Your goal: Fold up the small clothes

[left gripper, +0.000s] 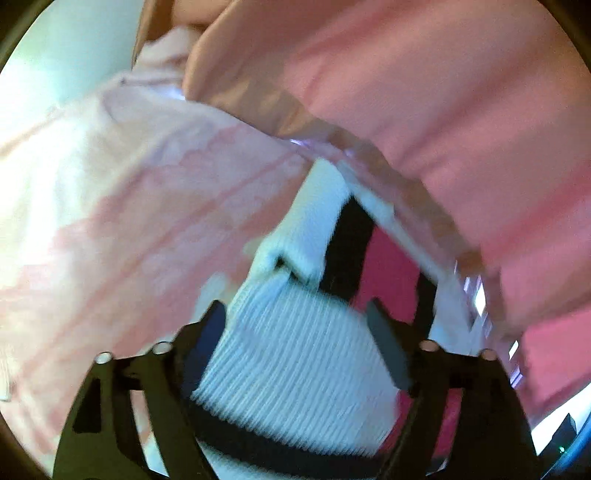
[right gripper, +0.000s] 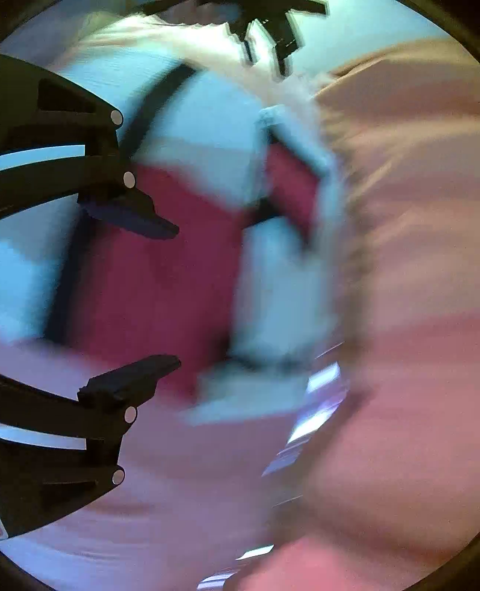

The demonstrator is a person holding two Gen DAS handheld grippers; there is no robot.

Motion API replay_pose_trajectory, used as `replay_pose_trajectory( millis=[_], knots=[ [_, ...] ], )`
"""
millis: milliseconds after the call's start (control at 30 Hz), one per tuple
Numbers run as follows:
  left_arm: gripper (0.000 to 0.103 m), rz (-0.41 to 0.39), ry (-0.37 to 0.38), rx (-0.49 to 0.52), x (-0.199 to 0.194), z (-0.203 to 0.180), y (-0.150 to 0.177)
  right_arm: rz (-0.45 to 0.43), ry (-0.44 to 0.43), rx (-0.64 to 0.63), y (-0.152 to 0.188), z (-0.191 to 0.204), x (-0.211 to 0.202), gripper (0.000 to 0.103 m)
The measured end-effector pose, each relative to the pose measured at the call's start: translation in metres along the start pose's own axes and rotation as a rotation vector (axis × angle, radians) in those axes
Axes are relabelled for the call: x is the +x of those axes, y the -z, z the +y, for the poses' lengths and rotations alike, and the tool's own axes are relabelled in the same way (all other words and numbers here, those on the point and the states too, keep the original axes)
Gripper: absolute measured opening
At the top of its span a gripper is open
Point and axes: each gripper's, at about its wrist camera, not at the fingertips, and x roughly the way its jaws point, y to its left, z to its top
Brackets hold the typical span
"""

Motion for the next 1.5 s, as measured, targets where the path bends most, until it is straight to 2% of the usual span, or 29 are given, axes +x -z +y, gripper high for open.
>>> replay_pose_trajectory(
  millis=[67, 100, 167, 233, 300, 367, 500, 533, 567, 600, 667, 700, 733, 767, 800, 867, 967, 1067, 1167, 1333, 1433, 1500],
  knots=[
    [0.083, 0.027, -0.031, 0.078, -0.019, 0.007, 0.037, 0.056, 0.005, 0.11, 0.052, -0.021, -0.009, 0.064],
    [0.083, 0.039, -0.036, 0.088, -0.023, 0.013, 0.05, 0.096, -0.03, 0.164, 0.083, -0.027, -0.011, 0.064],
    [0.083, 0.067, -0.059, 0.082, -0.03, 0.03, 0.08, 0.125, -0.09, 0.232, 0.121, -0.033, -0.015, 0.064],
    [0.083, 0.093, -0.074, 0.042, -0.036, 0.052, 0.105, 0.147, -0.147, 0.247, 0.146, -0.028, -0.013, 0.064],
    [0.083, 0.102, -0.091, 0.02, -0.041, 0.064, 0.119, 0.141, -0.167, 0.247, 0.161, -0.019, -0.006, 0.066],
    [0.083, 0.102, -0.115, 0.01, -0.046, 0.074, 0.134, 0.101, -0.153, 0.195, 0.164, -0.005, -0.005, 0.066],
    [0.083, 0.116, -0.12, -0.013, -0.046, 0.084, 0.157, 0.084, -0.191, 0.172, 0.157, 0.013, -0.003, 0.064],
    [0.083, 0.135, -0.113, -0.024, -0.043, 0.086, 0.162, 0.075, -0.179, 0.163, 0.156, 0.014, -0.003, 0.062],
    [0.084, 0.106, -0.119, -0.007, -0.045, 0.085, 0.166, 0.071, -0.18, 0.156, 0.155, 0.016, -0.002, 0.06],
    [0.084, 0.101, -0.13, 0.009, -0.044, 0.082, 0.169, 0.062, -0.182, 0.154, 0.152, 0.018, 0.0, 0.052],
    [0.084, 0.098, -0.14, 0.045, -0.042, 0.077, 0.174, 0.054, -0.186, 0.158, 0.149, 0.018, 0.002, 0.02],
    [0.079, 0.095, -0.158, 0.065, -0.042, 0.075, 0.176, 0.063, -0.218, 0.183, 0.149, 0.014, 0.005, 0.008],
    [0.057, 0.089, -0.172, 0.086, -0.042, 0.073, 0.177, 0.062, -0.246, 0.215, 0.151, 0.006, 0.001, 0.008],
    [0.04, 0.085, -0.174, 0.107, -0.044, 0.071, 0.178, 0.054, -0.251, 0.23, 0.151, 0.003, -0.001, 0.007],
    [0.014, 0.114, -0.142, 0.103, -0.044, 0.072, 0.179, 0.034, -0.248, 0.235, 0.151, 0.0, -0.009, 0.007],
    [0.013, 0.13, -0.091, 0.047, -0.052, 0.074, 0.18, -0.014, -0.253, 0.26, 0.151, -0.009, -0.029, 0.006],
    [0.012, 0.099, -0.037, 0.079, -0.087, 0.063, 0.19, -0.096, -0.237, 0.286, 0.155, -0.03, -0.077, 0.006],
    [0.012, 0.093, 0.013, 0.123, -0.117, 0.047, 0.205, -0.124, -0.2, 0.267, 0.167, -0.042, -0.116, 0.006],
    [0.011, 0.074, 0.02, 0.201, -0.153, 0.033, 0.234, -0.114, -0.163, 0.236, 0.189, -0.043, -0.148, 0.006],
    [0.012, 0.105, 0.051, 0.25, -0.207, 0.039, 0.296, -0.013, -0.149, 0.215, 0.247, -0.04, -0.178, 0.006],
    [0.012, 0.09, 0.077, 0.254, -0.239, 0.041, 0.315, 0.014, -0.159, 0.222, 0.273, -0.04, -0.204, 0.006],
    [0.012, 0.051, 0.096, 0.245, -0.261, 0.037, 0.309, -0.026, -0.175, 0.228, 0.271, -0.042, -0.227, 0.006]
  ],
)
